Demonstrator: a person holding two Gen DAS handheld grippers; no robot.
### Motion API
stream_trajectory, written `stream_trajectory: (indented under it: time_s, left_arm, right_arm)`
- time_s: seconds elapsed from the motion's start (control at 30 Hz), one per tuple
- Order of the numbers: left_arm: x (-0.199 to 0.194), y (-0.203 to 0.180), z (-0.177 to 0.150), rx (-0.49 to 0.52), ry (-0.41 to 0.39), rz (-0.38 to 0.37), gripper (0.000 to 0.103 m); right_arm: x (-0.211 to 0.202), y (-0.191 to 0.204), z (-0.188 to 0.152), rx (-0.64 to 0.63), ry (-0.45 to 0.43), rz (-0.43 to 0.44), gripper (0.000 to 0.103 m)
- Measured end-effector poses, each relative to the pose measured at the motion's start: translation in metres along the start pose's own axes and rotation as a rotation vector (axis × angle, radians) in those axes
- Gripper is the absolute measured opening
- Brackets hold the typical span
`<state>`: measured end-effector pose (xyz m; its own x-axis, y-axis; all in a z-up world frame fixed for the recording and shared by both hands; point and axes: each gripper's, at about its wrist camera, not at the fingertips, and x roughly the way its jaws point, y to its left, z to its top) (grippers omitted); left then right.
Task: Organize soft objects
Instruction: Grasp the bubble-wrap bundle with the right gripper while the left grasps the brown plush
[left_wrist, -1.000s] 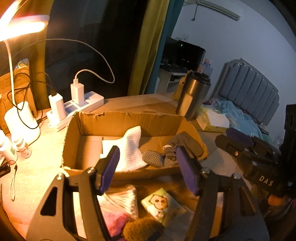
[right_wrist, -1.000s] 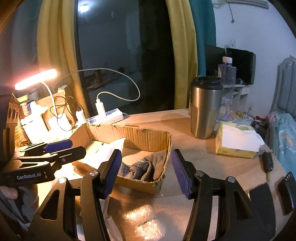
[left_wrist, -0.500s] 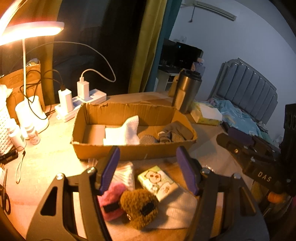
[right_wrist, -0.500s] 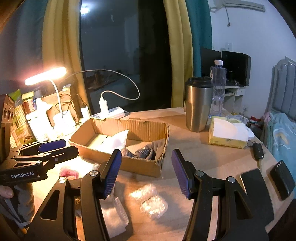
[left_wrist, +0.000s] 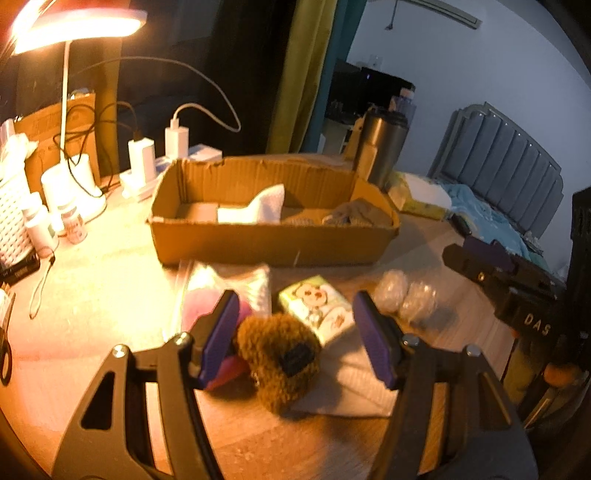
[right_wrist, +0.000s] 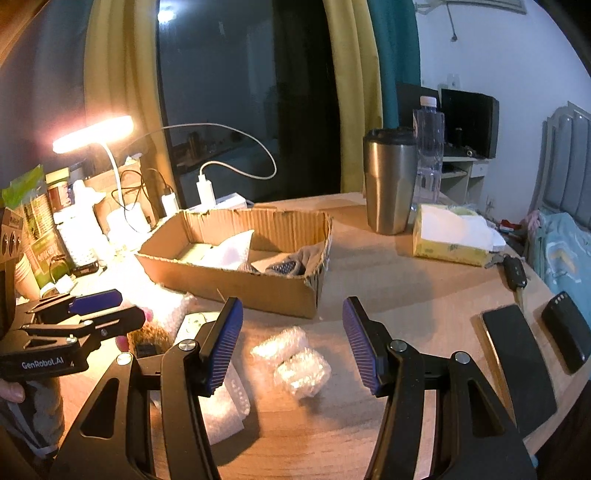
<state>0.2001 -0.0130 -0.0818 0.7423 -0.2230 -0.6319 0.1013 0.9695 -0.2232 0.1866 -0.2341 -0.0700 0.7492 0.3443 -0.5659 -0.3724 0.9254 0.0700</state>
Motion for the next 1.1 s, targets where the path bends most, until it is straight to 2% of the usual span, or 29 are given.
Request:
stream_trajectory:
  time_s: [0.5, 1.03, 1.1]
  left_arm:
    - [0.026, -0.005, -0.023, 0.031, 0.094, 0.044, 0.065]
    - [0.037, -0.016, -0.030, 0.112, 0.106, 0.108, 0.065]
    - [0.039, -0.016, -0.032, 0.117, 0.115, 0.106, 0.064]
  right_arm:
    - [0.023, -0.015, -0.024, 0.035, 0.093, -0.012, 0.059]
    - [0.051, -0.017, -0.036, 0.048, 0.199, 0.013, 0.059]
    - [0.051, -0.016, -0.036, 0.046, 0.205, 0.019, 0.056]
